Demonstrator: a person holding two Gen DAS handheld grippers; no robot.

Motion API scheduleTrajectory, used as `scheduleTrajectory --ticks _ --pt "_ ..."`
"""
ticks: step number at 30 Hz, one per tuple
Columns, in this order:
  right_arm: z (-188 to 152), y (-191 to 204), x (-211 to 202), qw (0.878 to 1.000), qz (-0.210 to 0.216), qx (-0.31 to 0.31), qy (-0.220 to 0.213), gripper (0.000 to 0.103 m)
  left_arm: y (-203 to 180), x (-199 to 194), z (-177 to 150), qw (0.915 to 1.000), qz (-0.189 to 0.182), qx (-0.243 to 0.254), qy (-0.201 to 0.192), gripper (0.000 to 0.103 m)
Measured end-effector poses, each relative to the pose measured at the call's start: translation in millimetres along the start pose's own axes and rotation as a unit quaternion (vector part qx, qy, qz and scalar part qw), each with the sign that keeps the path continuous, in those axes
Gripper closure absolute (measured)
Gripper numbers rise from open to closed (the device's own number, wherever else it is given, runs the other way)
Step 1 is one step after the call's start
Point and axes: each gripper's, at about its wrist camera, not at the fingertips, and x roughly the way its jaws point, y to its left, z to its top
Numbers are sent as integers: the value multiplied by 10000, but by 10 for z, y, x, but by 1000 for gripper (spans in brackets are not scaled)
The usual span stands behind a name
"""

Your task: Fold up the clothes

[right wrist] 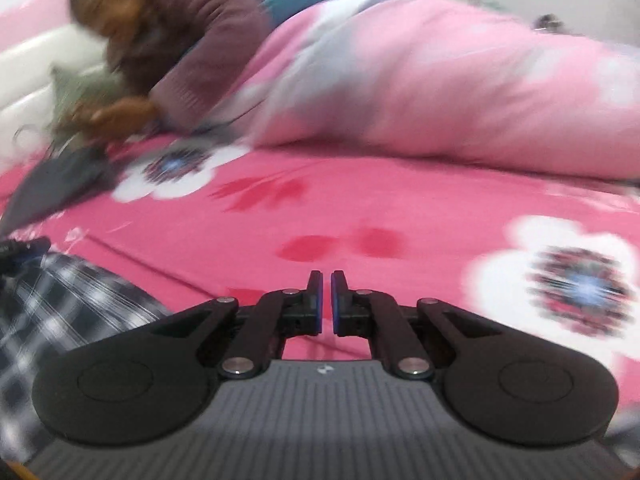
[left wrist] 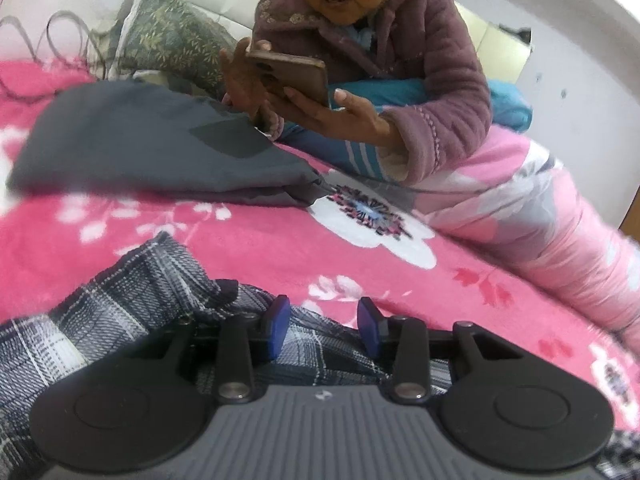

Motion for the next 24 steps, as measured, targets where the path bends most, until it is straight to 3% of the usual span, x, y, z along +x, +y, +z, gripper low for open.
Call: scheduleTrajectory --ticks 3,5,7,9,12,17,24 --pt "-175 -271 -405 9999 67 -102 25 98 -303 -315 76 9952 230 760 -576 40" --pt "-291 -283 -561 9983 185 -536 150 98 -537 -511 113 9889 168 1187 -878 38" --pt "-355 -193 -601 9934 362 -1065 236 98 -759 -542 131 9884 -128 1396 -585 37" --pt "-411 -58 -560 9854 562 -1580 285 96 -988 -429 66 9841 -443 1717 9 37" --pt "-435 142 -369 9744 760 -2093 318 83 -1260 -178 -171 9691 -353 2365 603 37" --pt "-476 163 -72 9657 896 -2365 588 80 -1240 98 -499 9548 227 2847 820 33" --pt "-647 46 49 9643 1035 -2284 856 85 -1224 105 -510 9554 267 2846 746 29"
